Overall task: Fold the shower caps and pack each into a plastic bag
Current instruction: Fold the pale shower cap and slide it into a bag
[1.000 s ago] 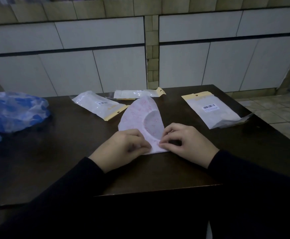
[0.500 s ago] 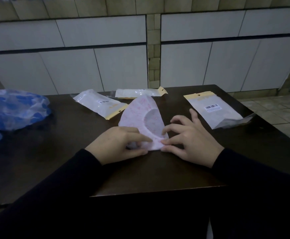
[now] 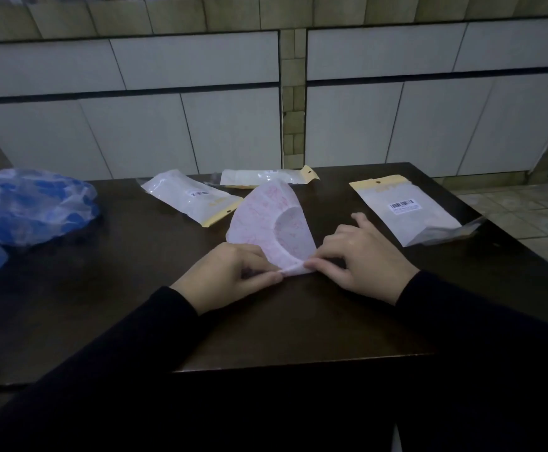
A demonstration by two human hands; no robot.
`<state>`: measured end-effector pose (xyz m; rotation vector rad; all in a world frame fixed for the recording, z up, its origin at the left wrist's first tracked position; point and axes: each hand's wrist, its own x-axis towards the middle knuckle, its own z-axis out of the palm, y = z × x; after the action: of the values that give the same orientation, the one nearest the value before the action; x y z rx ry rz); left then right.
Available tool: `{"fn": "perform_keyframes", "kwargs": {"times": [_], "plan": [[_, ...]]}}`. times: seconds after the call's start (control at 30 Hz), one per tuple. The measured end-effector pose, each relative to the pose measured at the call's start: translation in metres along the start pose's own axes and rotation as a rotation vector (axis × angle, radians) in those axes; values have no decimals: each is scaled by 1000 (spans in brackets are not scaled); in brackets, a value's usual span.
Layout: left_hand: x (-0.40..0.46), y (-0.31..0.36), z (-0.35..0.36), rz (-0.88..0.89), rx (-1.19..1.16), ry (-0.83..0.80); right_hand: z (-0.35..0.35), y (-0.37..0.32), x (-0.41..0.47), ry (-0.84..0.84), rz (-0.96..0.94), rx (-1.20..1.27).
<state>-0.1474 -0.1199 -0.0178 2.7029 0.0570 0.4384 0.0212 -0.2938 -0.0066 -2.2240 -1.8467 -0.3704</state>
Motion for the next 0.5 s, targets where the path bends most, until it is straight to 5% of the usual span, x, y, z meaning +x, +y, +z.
{"fn": "perform_keyframes", "kwargs": {"times": [0.13,0.5], "plan": [[6,4,-4,-254,-169,-29,1,-1,8,-16,125,99],[25,16,-2,-479,-46,-60,3,2,22,-131,355,333]]}}
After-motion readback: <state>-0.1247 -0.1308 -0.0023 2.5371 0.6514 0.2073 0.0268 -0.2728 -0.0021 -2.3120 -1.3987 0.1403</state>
